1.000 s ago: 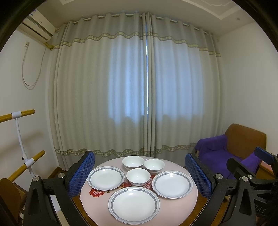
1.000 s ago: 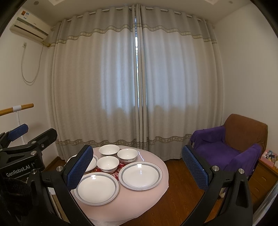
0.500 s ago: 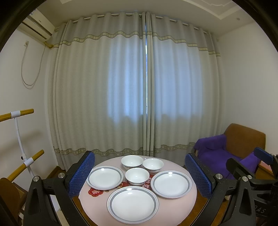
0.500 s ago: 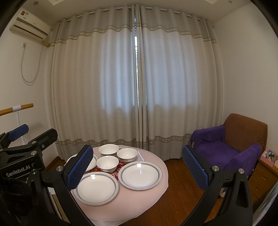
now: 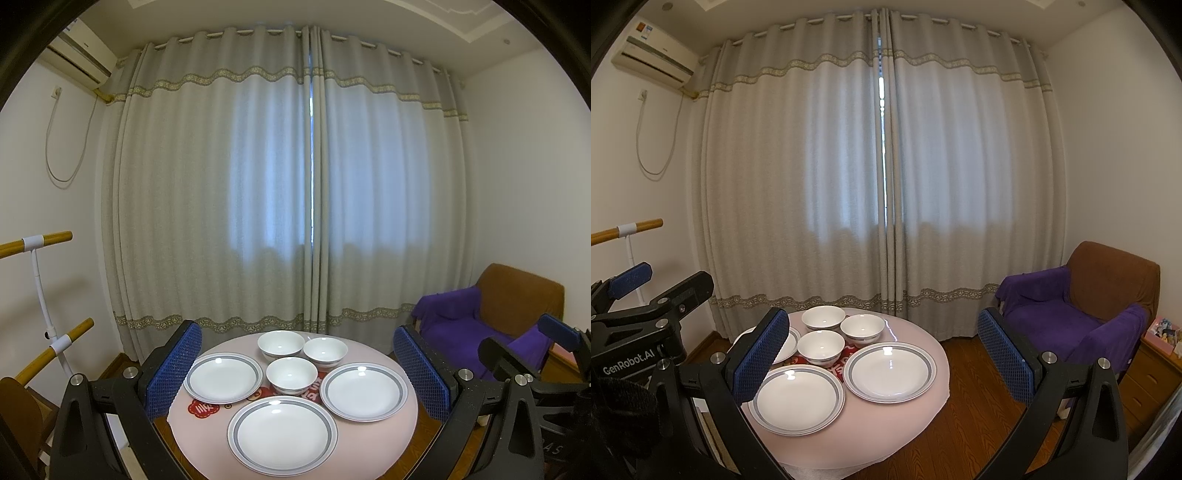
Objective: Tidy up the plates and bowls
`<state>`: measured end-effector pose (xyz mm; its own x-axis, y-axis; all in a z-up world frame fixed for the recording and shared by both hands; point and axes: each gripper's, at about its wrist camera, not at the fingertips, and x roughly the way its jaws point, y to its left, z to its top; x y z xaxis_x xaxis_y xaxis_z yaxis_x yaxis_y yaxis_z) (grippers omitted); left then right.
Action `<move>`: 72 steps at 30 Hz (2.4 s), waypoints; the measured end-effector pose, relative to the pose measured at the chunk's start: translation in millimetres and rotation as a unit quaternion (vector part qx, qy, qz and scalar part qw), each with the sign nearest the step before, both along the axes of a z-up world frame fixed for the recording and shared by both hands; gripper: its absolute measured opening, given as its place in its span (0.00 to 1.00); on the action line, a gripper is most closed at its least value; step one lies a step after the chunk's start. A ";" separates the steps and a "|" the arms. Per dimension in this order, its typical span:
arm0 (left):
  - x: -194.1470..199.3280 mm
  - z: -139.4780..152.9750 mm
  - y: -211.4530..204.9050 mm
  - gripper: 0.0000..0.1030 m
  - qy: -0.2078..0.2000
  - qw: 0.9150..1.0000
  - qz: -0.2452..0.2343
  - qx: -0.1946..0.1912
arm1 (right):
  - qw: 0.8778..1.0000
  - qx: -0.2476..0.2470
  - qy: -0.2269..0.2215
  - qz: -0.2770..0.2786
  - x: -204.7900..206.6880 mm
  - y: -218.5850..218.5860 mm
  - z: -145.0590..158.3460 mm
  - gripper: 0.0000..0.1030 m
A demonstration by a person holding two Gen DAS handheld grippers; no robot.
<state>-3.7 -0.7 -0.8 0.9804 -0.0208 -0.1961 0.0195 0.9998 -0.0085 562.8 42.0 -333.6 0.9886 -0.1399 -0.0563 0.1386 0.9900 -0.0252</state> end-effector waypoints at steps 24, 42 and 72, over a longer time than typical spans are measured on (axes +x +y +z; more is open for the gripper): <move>-3.0 0.2 0.0 0.99 -0.002 1.000 0.002 0.001 | 1.000 0.000 0.001 0.001 -0.2 1.8 0.3 1.00; 31.7 -17.8 13.3 0.99 0.020 1.000 -0.006 -0.017 | 0.999 0.000 0.033 -0.013 34.7 -4.0 -15.6 1.00; 199.0 -134.3 95.4 0.99 0.287 0.954 0.077 -0.047 | 0.962 0.066 0.263 0.038 197.0 10.1 -160.3 0.69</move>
<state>195.3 94.7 -135.2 0.7054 0.0712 -0.7052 -0.1620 0.9848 -0.0627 759.8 52.1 -493.9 0.8256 -0.0249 -0.5637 0.0673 0.9962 0.0546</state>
